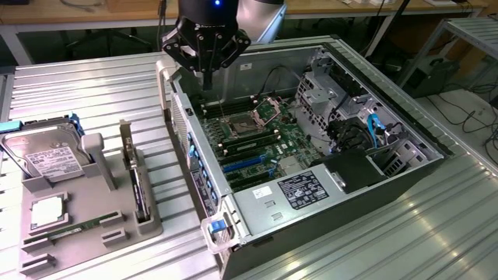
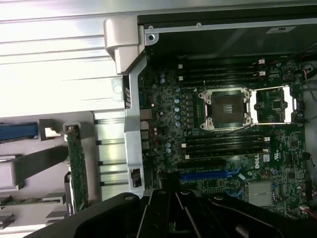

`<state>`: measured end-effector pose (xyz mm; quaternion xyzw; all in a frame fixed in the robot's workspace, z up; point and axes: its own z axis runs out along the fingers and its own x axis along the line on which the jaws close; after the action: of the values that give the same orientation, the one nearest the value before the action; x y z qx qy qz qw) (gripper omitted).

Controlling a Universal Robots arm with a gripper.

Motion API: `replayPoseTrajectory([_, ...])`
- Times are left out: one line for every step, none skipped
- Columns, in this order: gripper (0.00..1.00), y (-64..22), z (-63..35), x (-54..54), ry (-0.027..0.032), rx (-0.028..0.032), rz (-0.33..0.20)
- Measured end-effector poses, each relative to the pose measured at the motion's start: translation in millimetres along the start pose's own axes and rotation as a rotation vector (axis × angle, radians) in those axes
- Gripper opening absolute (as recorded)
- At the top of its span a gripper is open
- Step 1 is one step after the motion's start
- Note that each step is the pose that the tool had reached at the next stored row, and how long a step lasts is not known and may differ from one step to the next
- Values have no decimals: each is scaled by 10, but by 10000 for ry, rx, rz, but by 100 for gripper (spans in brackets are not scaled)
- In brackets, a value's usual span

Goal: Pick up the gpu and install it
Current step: 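Reach for the gpu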

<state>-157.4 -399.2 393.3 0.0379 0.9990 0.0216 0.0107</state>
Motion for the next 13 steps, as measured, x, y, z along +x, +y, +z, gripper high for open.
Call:
replayPoseTrajectory([11, 0, 0, 4, 2, 1, 0])
replayPoseTrajectory([11, -1, 0, 8, 4, 1, 0])
replayPoseTrajectory([11, -2, 0, 15, 6, 1, 1])
replayPoseTrajectory([11, -2, -1, 21, 9, 1, 1])
replayPoseTrajectory([11, -3, -1, 24, 10, 1, 0])
replayPoseTrajectory([11, -3, -1, 28, 11, 1, 0])
replayPoseTrajectory([11, -4, -1, 33, 13, 1, 1])
replayPoseTrajectory([11, -4, -1, 37, 14, 1, 1])
replayPoseTrajectory([11, -5, -1, 42, 16, 2, 1])
replayPoseTrajectory([11, -5, -1, 46, 16, 2, 1])
replayPoseTrajectory([11, -6, -1, 52, 18, 2, 1])
replayPoseTrajectory([11, -7, -2, 58, 19, 2, 1])
replayPoseTrajectory([11, -7, -2, 62, 20, 2, 1])
